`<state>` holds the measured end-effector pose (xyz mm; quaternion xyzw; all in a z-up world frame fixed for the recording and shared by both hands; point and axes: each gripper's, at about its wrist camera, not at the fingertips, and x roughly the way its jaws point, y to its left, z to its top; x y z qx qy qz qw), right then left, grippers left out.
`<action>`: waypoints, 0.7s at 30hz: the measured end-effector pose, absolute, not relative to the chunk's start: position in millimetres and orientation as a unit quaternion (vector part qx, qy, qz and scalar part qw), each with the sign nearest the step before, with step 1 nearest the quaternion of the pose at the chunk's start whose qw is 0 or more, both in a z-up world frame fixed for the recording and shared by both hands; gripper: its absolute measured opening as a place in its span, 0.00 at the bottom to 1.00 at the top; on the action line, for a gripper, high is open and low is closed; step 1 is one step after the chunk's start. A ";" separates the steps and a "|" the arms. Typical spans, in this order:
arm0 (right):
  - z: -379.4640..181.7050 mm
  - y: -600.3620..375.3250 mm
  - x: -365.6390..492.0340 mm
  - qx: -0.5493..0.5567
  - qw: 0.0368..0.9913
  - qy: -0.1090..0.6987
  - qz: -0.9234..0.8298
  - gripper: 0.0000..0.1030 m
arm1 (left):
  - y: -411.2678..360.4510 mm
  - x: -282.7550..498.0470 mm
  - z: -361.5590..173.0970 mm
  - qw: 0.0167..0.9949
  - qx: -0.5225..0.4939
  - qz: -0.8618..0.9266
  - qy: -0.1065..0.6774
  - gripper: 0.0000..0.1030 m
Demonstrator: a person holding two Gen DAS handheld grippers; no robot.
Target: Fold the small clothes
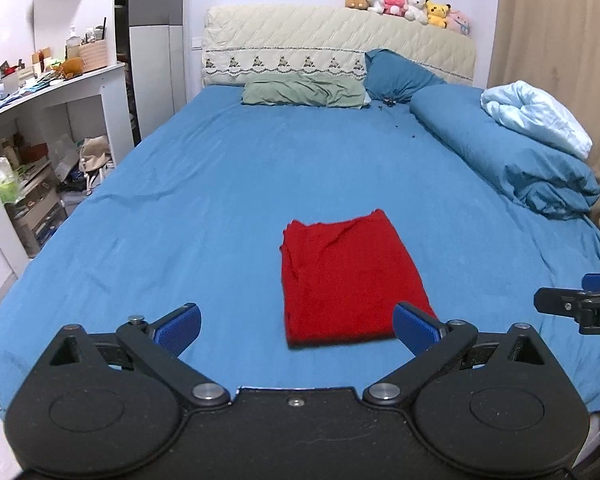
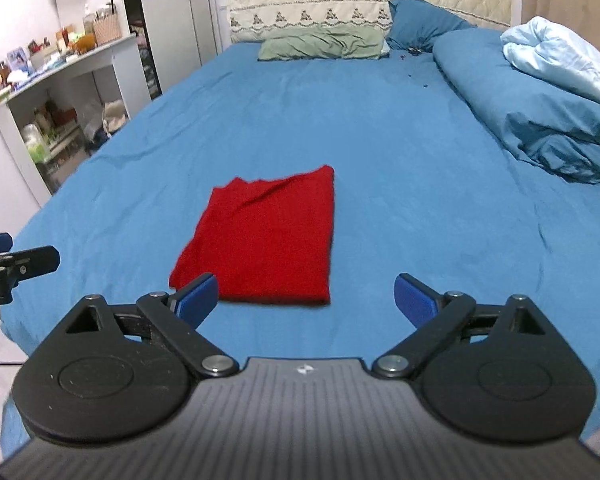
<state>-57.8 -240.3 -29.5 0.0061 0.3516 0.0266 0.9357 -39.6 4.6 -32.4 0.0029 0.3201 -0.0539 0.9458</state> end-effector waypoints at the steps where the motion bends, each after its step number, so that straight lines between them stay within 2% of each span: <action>1: -31.6 -239.1 -61.8 0.006 0.935 0.354 0.022 1.00 | 5.1 -43.0 -33.7 0.946 0.004 -0.052 0.319 1.00; 21: -42.6 -222.0 -89.8 0.005 0.933 0.361 0.003 1.00 | 8.6 -73.8 -43.1 0.946 -0.011 -0.051 0.319 1.00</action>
